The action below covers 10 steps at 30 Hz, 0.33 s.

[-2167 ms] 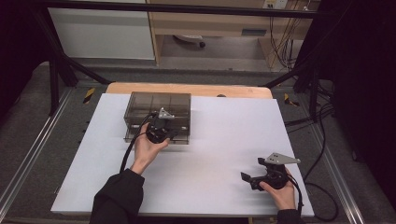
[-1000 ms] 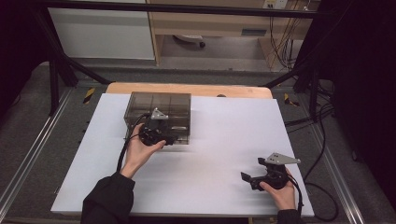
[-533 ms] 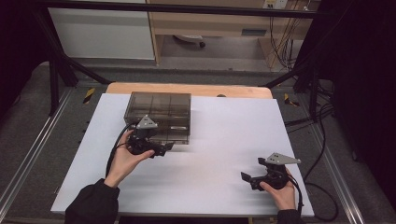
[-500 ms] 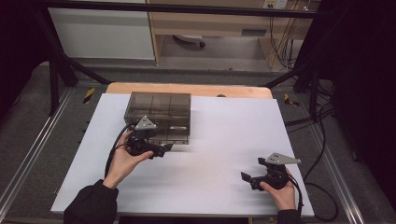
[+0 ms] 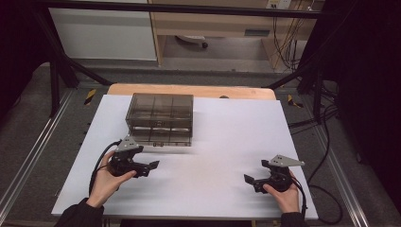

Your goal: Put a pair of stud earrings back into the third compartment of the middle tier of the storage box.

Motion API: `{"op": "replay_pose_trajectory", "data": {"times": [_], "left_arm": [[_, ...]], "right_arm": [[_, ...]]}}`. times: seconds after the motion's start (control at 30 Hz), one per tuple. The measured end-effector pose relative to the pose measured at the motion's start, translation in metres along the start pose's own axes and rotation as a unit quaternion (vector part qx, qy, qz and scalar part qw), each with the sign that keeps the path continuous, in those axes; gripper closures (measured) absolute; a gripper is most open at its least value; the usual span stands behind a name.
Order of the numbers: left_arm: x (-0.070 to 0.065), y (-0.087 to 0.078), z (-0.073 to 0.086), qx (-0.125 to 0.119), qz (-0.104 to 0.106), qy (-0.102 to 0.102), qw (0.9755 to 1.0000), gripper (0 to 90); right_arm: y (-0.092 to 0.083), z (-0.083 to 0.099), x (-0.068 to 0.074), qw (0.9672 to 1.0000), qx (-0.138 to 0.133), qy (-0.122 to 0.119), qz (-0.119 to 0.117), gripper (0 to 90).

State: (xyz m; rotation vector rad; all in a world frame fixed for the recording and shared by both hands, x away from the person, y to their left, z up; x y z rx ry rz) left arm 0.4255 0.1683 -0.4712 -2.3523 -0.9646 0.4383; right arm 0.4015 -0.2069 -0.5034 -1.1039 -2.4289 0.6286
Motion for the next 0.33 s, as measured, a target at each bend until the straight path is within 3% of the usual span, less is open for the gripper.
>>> {"op": "replay_pose_trajectory", "data": {"times": [0.2,0.33], "left_arm": [[0.009,-0.007,0.024,0.000,-0.007,-0.003,1.0000,11.3],[0.015,-0.009,0.030,-0.002,-0.012,-0.007,0.9999,11.2]], "right_arm": [[0.000,0.001,0.000,1.0000,0.002,-0.001,-0.001,0.9],[0.000,0.001,0.000,1.0000,0.002,0.000,0.000,0.9]]}}
Point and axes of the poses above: each handheld gripper's, and its own axes: y roughly forward along the jaws, z roughly out of its underside, x roughly to its left, the point moved 10 cm from there along y, roughly forward along the jaws
